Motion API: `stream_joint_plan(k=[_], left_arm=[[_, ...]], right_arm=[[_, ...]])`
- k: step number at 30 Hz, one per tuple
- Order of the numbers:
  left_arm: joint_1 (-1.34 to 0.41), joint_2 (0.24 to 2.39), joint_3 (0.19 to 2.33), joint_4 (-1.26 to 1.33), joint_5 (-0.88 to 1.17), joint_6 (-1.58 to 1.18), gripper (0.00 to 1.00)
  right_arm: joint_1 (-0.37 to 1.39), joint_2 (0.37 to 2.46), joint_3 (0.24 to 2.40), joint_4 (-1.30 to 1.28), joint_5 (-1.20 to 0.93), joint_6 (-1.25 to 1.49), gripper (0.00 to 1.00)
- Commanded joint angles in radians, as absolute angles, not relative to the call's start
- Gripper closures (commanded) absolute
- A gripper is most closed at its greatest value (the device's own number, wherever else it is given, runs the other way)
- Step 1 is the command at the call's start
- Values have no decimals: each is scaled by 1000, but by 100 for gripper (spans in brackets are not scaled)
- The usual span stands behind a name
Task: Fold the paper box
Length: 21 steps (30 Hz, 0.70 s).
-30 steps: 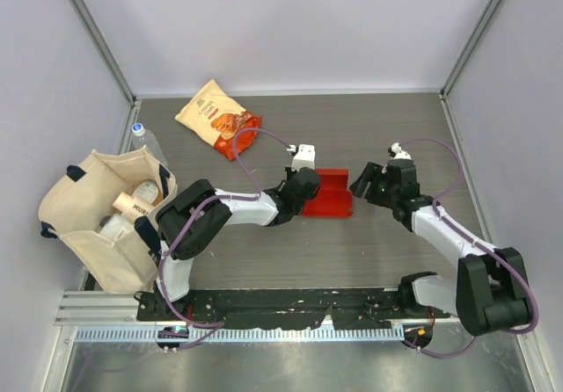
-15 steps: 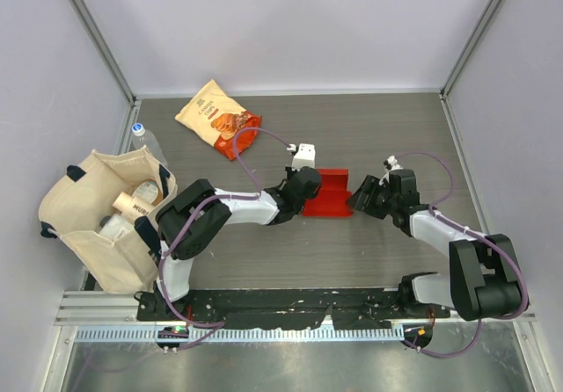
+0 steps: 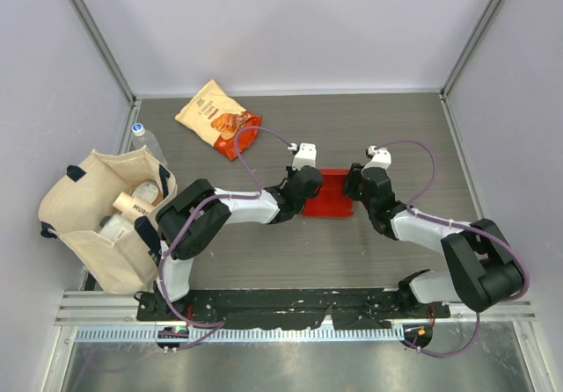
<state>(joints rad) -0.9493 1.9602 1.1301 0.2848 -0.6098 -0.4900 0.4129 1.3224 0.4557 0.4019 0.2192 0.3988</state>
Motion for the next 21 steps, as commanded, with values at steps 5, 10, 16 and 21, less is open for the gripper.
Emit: stream_joint_plan(k=[5, 10, 16, 21], left_arm=[[-957, 1971, 1149, 221, -586, -491, 100], [-957, 1971, 1154, 218, -589, -486, 100], [-957, 1967, 1154, 213, -598, -485, 100], [-959, 1974, 1161, 210, -604, -494, 100]], right_arm=[[497, 1451, 545, 515, 512, 325, 63], [551, 1537, 609, 512, 621, 302, 69], [609, 1666, 730, 372, 886, 400, 99], [652, 1733, 750, 284, 979, 469, 99]])
